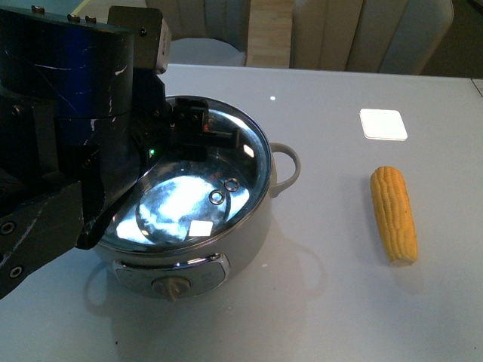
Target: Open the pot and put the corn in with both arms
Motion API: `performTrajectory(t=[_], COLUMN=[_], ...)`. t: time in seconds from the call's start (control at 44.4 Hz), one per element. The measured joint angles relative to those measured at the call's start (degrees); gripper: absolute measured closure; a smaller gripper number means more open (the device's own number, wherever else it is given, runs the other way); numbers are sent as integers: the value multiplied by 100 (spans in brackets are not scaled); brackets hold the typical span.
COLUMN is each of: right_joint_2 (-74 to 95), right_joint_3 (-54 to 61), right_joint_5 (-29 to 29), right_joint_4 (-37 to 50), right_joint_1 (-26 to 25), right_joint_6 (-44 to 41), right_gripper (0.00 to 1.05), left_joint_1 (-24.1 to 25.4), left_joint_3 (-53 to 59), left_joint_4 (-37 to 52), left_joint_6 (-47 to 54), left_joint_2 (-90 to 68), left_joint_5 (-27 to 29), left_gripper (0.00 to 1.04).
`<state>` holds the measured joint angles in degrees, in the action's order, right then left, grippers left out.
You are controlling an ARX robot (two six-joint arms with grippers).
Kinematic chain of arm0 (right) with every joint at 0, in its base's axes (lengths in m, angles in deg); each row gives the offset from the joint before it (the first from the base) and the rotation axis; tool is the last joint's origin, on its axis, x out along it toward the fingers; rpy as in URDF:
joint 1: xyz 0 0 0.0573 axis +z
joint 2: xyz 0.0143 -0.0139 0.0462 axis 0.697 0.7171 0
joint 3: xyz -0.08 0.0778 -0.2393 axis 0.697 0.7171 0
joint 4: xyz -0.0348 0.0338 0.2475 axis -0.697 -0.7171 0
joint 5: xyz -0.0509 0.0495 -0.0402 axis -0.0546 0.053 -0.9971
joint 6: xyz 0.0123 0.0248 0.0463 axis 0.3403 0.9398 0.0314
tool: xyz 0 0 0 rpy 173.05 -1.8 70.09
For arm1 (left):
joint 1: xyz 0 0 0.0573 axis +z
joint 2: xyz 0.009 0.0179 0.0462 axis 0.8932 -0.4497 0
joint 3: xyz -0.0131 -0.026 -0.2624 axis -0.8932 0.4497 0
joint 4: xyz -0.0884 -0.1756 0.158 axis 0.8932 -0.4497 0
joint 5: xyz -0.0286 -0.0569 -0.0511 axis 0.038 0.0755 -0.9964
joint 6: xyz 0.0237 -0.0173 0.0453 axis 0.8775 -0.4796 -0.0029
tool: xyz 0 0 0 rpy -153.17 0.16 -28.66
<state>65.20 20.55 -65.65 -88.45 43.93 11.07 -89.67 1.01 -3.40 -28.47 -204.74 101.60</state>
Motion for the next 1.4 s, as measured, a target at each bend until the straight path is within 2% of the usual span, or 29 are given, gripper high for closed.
performTrajectory(t=[0.586,0.766,0.924,1.082,1.217,1.262,1.397], right_joint_2=[0,0,0,0,0,0,0], right_joint_3=[0,0,0,0,0,0,0], right_joint_5=[0,0,0,0,0,0,0], right_joint_4=[0,0,0,0,0,0,0], right_joint_1=[0,0,0,0,0,0,0], right_joint_6=[0,0,0,0,0,0,0], right_gripper=[9,9,9,9,9,9,9], left_joint_1=[31,192,673,1370,2118,2634,3421], left_joint_3=[-24,-72,203,697,1010,1128,1139], left_joint_4=[-616,-721,-610,-334,-61,225,774], left_joint_6=[199,195,197,249,321,374,391], left_joint_2=[817,1276,1823,2186,2236,2144,1681], left_joint_5=[17,-17,-179,-402,-612,-647,-649], left_gripper=[65,65,65,65,65,65,65])
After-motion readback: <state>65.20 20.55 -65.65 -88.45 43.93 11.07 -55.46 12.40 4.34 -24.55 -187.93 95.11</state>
